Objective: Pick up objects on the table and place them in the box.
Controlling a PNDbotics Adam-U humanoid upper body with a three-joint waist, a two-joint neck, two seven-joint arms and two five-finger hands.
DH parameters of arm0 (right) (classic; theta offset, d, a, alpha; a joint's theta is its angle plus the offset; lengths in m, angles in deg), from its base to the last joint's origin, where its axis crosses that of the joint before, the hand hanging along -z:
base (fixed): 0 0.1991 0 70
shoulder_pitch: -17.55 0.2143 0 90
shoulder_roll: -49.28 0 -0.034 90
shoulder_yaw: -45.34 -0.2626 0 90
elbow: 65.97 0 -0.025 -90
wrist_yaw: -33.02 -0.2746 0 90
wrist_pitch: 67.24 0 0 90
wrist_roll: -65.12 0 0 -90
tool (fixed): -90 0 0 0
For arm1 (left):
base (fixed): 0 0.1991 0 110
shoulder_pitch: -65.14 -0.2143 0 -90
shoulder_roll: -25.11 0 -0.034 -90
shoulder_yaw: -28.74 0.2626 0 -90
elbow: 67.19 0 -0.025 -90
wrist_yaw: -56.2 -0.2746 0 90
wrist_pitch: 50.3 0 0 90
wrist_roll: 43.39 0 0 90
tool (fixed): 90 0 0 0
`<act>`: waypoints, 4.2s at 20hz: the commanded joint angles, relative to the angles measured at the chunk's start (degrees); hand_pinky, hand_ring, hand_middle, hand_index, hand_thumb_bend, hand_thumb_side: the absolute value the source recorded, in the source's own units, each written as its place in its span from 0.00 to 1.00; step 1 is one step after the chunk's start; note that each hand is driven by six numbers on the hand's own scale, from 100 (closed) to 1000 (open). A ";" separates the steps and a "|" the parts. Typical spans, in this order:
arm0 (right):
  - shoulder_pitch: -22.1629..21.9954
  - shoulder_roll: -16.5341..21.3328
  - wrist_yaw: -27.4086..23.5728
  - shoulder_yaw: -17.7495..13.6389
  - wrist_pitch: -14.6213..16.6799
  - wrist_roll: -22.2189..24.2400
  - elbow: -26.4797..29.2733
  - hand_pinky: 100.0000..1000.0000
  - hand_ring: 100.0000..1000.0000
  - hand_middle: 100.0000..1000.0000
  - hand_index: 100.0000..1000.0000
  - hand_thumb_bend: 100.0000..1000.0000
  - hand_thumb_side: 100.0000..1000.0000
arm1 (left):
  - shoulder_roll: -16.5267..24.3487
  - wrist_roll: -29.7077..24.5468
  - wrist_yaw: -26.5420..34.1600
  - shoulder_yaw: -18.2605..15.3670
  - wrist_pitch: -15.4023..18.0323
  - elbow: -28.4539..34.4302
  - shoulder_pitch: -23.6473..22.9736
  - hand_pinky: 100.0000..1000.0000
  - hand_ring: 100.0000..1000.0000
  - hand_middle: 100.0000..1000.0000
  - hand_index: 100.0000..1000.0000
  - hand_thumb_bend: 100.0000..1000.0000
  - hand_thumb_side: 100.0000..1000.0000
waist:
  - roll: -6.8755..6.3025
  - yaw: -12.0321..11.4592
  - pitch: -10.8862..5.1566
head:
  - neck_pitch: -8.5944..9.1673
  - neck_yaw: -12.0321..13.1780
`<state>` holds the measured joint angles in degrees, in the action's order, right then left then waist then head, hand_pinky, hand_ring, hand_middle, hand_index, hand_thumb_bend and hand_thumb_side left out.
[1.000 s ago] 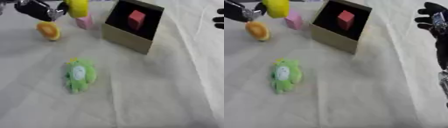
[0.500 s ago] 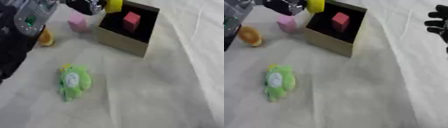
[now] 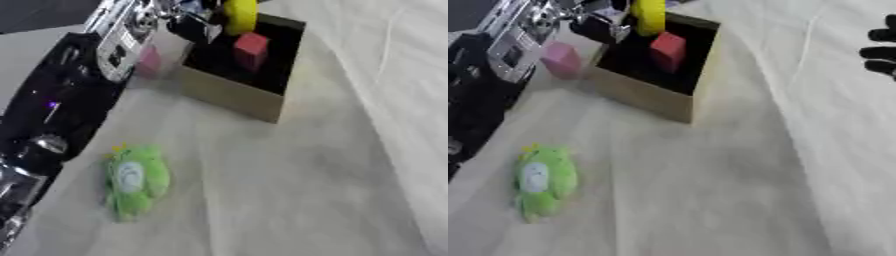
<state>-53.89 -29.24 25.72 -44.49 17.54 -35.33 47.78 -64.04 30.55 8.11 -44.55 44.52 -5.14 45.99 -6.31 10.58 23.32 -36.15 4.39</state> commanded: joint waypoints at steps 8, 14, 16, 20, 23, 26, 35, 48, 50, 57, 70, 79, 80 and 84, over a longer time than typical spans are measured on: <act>-0.41 0.59 -0.32 -0.44 -0.19 -0.25 0.84 0.78 0.75 0.75 0.83 0.00 0.91 | 1.06 -2.05 -6.52 -0.96 4.02 -1.80 1.46 0.88 0.86 0.82 0.87 0.42 0.32 | 0.61 -0.59 -1.63 | -1.21 0.42; -1.03 0.42 -0.36 -0.52 -0.34 -0.35 0.84 0.78 0.75 0.75 0.83 0.00 0.91 | 1.73 -3.63 -5.83 -1.59 4.34 -1.34 0.75 0.87 0.85 0.80 0.86 0.36 0.34 | 1.09 -1.40 -2.26 | -2.18 0.13; -1.39 0.45 -0.33 -0.58 -0.42 -0.42 0.84 0.78 0.75 0.75 0.83 0.00 0.91 | 2.21 -3.53 -4.93 -1.66 4.06 -0.81 0.51 0.86 0.84 0.78 0.84 0.33 0.34 | 1.22 -1.79 -2.53 | -2.58 -0.20; -2.76 1.05 0.02 -0.99 -0.54 -0.89 0.84 0.78 0.75 0.75 0.83 0.00 0.91 | 7.05 -4.03 -0.11 -0.29 4.75 3.49 -0.31 0.86 0.81 0.75 0.82 0.29 0.34 | 0.99 -3.40 -3.37 | -3.89 -1.63; -3.92 1.68 0.43 -1.38 -0.63 -1.42 0.84 0.77 0.75 0.75 0.83 0.00 0.91 | 14.94 -6.86 8.39 2.87 4.96 11.31 -3.17 0.86 0.81 0.74 0.82 0.29 0.36 | 0.61 -4.80 -3.79 | -4.64 -3.22; -4.41 1.98 0.67 -1.58 -0.59 -1.72 0.84 0.77 0.75 0.75 0.83 0.00 0.91 | 23.50 -9.55 17.69 5.71 3.52 22.68 -7.98 0.85 0.80 0.73 0.82 0.32 0.39 | 0.55 -5.70 -4.05 | -4.82 -4.26; -4.43 1.93 0.70 -1.53 -0.37 -1.80 0.84 0.77 0.75 0.75 0.83 0.00 0.91 | 42.10 -15.14 32.46 6.11 -4.56 51.51 -25.63 0.86 0.81 0.76 0.84 0.36 0.43 | 1.21 -6.03 -3.98 | -4.28 -5.34; -4.22 1.33 0.56 -1.31 -0.48 -1.58 0.84 0.77 0.75 0.75 0.83 0.00 0.91 | 45.56 -17.84 29.58 7.55 -1.38 52.54 -33.74 0.89 0.86 0.83 0.91 0.48 0.38 | 1.97 -6.20 -3.37 | -4.07 -5.60; -4.18 1.27 0.51 -1.24 -0.48 -1.50 0.84 0.77 0.75 0.75 0.83 0.00 0.91 | 45.23 -17.83 28.46 8.14 -2.47 52.54 -33.77 0.89 0.86 0.82 0.91 0.49 0.38 | 2.11 -6.23 -3.38 | -3.98 -5.60; -4.23 1.00 0.45 -1.10 -0.58 -1.32 0.84 0.77 0.75 0.75 0.83 0.00 0.91 | 42.84 -19.29 27.01 10.89 -6.20 52.54 -31.44 0.87 0.84 0.80 0.91 0.47 0.34 | 2.29 -6.19 -3.25 | -3.86 -5.50; -4.38 0.39 0.42 -0.87 -0.76 -1.04 0.84 0.77 0.75 0.75 0.83 0.00 0.92 | 35.96 -22.83 20.20 17.03 -6.54 45.98 -25.22 0.87 0.84 0.81 0.90 0.44 0.27 | 2.29 -6.01 -2.72 | -3.41 -5.20; -4.57 -0.05 0.06 -0.84 -0.78 -1.03 0.84 0.77 0.75 0.74 0.83 0.00 0.92 | 31.58 -25.56 14.75 20.36 -2.41 37.77 -21.94 0.86 0.84 0.80 0.87 0.37 0.20 | 2.31 -5.96 -2.73 | -3.55 -5.01; -4.60 -0.09 -0.01 -0.85 -0.77 -1.03 0.84 0.77 0.75 0.74 0.83 0.00 0.92 | 31.10 -25.80 14.30 20.71 -1.96 36.86 -21.71 0.86 0.84 0.80 0.87 0.37 0.19 | 2.32 -5.92 -2.73 | -3.57 -5.00; -4.77 -0.24 -0.20 -0.96 -0.80 -1.13 0.84 0.77 0.75 0.74 0.83 0.00 0.92 | 29.60 -26.17 13.96 21.53 -0.57 34.37 -21.09 0.84 0.81 0.76 0.84 0.33 0.19 | 2.31 -5.85 -2.70 | -3.69 -4.96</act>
<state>-58.90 -30.20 25.80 -44.97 16.69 -36.47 47.78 -34.97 4.43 22.40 -22.90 43.42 29.71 23.98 -4.22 4.66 21.67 -40.19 -0.63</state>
